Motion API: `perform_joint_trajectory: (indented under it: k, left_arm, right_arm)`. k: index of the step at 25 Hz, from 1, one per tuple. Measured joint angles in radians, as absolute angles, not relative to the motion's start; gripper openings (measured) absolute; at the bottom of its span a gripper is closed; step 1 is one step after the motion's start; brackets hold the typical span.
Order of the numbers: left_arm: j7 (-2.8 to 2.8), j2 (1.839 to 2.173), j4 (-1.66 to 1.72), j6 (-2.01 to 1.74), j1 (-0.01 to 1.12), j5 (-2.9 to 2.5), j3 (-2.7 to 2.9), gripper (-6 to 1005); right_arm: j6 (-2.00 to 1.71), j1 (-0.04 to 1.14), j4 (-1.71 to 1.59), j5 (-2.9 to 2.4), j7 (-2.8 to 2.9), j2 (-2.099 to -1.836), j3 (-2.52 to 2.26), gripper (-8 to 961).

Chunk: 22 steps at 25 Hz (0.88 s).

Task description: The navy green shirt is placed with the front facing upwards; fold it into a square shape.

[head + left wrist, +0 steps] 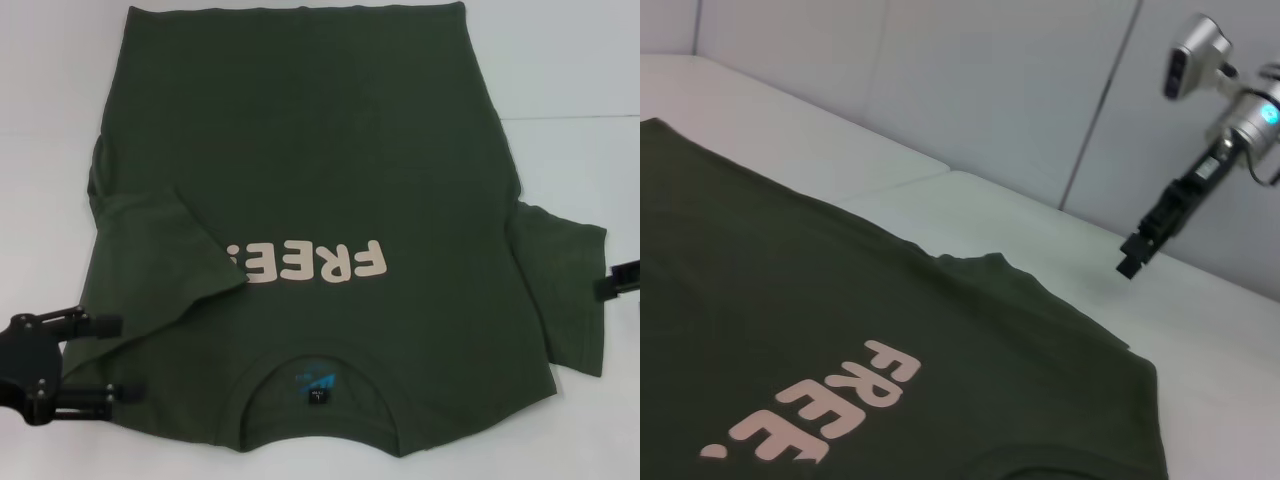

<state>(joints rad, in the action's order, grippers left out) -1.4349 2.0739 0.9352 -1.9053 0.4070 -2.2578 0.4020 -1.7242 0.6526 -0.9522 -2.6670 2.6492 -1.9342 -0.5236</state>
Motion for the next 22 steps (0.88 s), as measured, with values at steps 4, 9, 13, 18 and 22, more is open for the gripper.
perform_joint_trajectory:
  k: [4, 9, 13, 18, 22]
  left_arm:
    - [-1.412, 2.075, 0.946, -1.925, 0.405, -2.264, 0.406, 928]
    - [-1.407, 2.078, 0.949, -1.929, 0.405, -2.266, 0.408, 927]
    - [-1.402, 2.084, 0.949, -1.929, 0.399, -2.266, 0.411, 926]
    - [-1.4, 2.085, 0.946, -1.93, 0.395, -2.261, 0.41, 924]
    - [-1.399, 2.085, 0.945, -1.93, 0.395, -2.263, 0.41, 923]
  right_arm:
    - [-1.725, 0.663, -0.979, -2.763, 2.68, -1.936, -0.527, 880]
    - [-1.658, 0.665, -0.948, -2.81, 2.683, -1.947, -0.529, 879]
    - [-1.616, 0.665, -0.923, -2.806, 2.684, -1.952, -0.527, 879]
    - [-1.569, 0.675, -0.876, -2.803, 2.687, -1.957, -0.522, 879]
    - [-1.526, 0.686, -0.807, -2.803, 2.689, -1.957, -0.521, 879]
